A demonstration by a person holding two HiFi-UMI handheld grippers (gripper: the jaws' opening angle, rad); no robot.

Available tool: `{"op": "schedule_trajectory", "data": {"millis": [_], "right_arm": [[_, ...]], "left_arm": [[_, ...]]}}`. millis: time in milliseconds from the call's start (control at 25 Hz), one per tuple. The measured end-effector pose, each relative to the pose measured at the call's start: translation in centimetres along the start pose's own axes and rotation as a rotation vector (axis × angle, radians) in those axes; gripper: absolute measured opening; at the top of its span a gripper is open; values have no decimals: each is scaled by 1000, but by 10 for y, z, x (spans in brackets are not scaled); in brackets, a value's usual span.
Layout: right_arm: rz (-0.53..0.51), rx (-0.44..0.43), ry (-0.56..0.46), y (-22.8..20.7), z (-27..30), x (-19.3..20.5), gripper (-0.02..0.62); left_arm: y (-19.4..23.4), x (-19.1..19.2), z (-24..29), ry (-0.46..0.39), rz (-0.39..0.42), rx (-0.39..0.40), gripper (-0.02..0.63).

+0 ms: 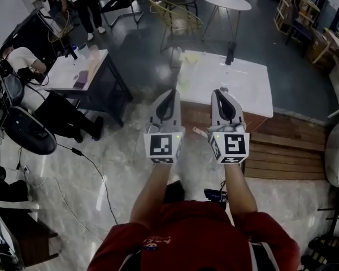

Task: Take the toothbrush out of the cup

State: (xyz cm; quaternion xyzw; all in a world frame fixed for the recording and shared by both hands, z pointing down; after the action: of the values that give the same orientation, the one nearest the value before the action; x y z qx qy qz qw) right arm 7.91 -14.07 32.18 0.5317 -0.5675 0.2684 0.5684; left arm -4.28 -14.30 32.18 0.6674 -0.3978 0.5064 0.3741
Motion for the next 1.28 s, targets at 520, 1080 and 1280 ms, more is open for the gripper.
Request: {"op": "schedule_trajectory", "data": {"millis": [520,1080,1280], "right_arm": [[-35,42,30,18,102,16,29],[-55,99,50,-1,156,32,29],[-40,98,37,-24,175,46,29]], "left_arm": [[86,6,69,-17,-33,48,28],[108,16,133,-10,-49,116,28],[103,23,165,-11,-36,113,28]]}}
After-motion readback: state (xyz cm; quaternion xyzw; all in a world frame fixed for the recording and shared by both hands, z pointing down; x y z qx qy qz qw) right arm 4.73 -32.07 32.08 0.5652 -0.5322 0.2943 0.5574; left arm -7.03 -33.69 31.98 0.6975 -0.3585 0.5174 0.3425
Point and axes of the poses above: the fingertips, and each gripper's own axes: z forward along the fingers, y to its left, x out of its underside, the point moved 1 cm from there along -z, backward along the fingers, and after that the axes turned 11 degrees about -z, right-handed, at the moved point
